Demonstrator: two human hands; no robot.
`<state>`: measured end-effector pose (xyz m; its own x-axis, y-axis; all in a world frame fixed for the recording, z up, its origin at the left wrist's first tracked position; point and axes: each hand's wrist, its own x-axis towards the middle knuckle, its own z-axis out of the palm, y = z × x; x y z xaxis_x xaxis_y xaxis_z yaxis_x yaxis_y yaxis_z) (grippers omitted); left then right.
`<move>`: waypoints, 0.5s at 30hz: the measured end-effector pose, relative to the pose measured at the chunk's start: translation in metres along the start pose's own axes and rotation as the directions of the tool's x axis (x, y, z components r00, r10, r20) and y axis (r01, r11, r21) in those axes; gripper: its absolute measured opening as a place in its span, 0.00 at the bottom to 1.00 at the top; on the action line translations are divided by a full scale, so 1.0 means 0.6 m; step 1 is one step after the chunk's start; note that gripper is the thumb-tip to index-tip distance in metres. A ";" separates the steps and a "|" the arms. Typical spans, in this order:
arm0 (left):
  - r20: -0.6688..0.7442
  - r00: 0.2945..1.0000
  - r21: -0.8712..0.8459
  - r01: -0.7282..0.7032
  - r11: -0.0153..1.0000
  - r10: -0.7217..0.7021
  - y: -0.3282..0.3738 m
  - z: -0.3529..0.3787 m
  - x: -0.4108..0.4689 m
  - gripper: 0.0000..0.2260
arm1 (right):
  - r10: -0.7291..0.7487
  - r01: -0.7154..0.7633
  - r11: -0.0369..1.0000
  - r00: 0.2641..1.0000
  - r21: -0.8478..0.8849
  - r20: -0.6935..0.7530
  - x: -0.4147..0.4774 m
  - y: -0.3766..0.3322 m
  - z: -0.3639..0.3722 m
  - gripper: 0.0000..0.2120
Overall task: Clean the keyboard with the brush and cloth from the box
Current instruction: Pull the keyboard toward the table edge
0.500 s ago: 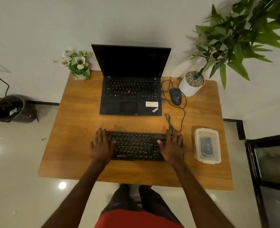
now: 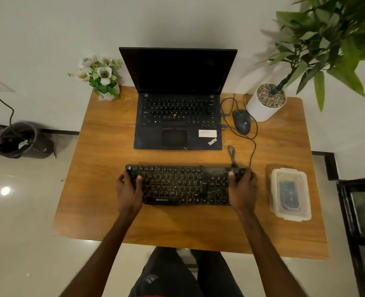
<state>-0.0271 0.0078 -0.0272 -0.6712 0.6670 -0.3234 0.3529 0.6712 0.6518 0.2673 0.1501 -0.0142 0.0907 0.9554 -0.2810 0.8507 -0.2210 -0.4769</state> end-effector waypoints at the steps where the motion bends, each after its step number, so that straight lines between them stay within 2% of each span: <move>1: -0.001 0.999 -0.008 -0.034 0.999 0.034 0.000 -0.004 0.010 0.24 | -0.021 0.021 1.000 1.000 -0.012 -0.016 0.009 -0.008 -0.001 0.35; 7: 0.012 0.998 -0.015 -0.063 0.998 0.064 -0.019 -0.024 0.066 0.26 | -0.043 0.044 0.997 0.999 -0.065 0.024 0.031 -0.033 0.016 0.34; 10: 0.005 0.997 -0.002 -0.076 0.997 0.076 -0.037 -0.032 0.075 0.29 | -0.058 0.061 0.996 0.998 -0.067 0.038 0.024 -0.030 0.029 0.37; 13: 0.018 0.991 0.034 -0.132 0.991 0.131 -0.061 -0.028 0.076 0.27 | -0.051 0.052 0.993 0.999 -0.103 0.015 0.019 -0.023 0.039 0.37; 15: 0.008 0.988 0.095 -0.153 0.984 0.153 -0.072 -0.020 0.072 0.30 | -0.068 0.066 0.989 0.998 -0.133 -0.013 0.019 -0.019 0.046 0.36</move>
<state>-0.0794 0.0040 -0.0610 -0.6043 0.7642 -0.2254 0.5114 0.5890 0.6257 0.2442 0.1584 -0.0348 0.0391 0.9708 -0.2366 0.9161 -0.1294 -0.3795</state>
